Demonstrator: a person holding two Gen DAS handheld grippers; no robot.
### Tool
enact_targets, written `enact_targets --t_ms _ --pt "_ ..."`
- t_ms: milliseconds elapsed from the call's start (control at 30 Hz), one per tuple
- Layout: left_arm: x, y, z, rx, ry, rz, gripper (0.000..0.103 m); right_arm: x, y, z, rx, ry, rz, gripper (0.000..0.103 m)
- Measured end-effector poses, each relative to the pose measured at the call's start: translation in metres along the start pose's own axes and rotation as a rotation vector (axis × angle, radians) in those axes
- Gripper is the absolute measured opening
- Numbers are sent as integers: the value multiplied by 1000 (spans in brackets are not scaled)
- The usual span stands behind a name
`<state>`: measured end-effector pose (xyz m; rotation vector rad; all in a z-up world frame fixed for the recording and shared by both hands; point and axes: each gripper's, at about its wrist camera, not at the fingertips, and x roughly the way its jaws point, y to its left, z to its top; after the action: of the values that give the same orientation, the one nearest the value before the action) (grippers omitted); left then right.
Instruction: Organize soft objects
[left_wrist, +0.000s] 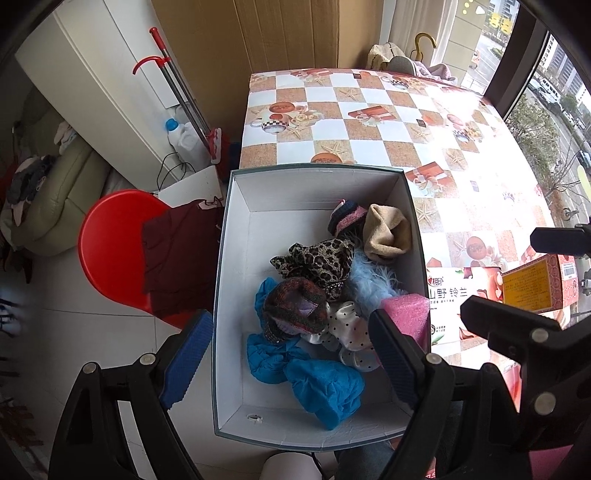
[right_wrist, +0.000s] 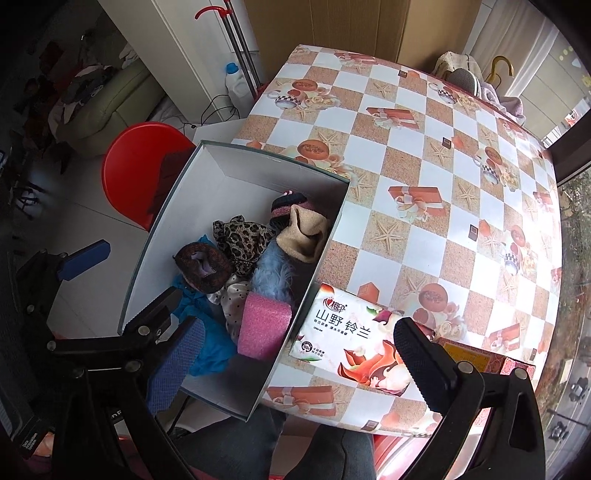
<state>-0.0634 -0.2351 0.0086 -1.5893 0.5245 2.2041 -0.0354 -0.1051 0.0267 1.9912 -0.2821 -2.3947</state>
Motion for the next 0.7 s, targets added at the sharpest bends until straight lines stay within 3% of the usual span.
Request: enact_targets --t_ms 700 --pt "-4 1 -3 60 0 -7 89 5 6 -5 36 17 13 103"
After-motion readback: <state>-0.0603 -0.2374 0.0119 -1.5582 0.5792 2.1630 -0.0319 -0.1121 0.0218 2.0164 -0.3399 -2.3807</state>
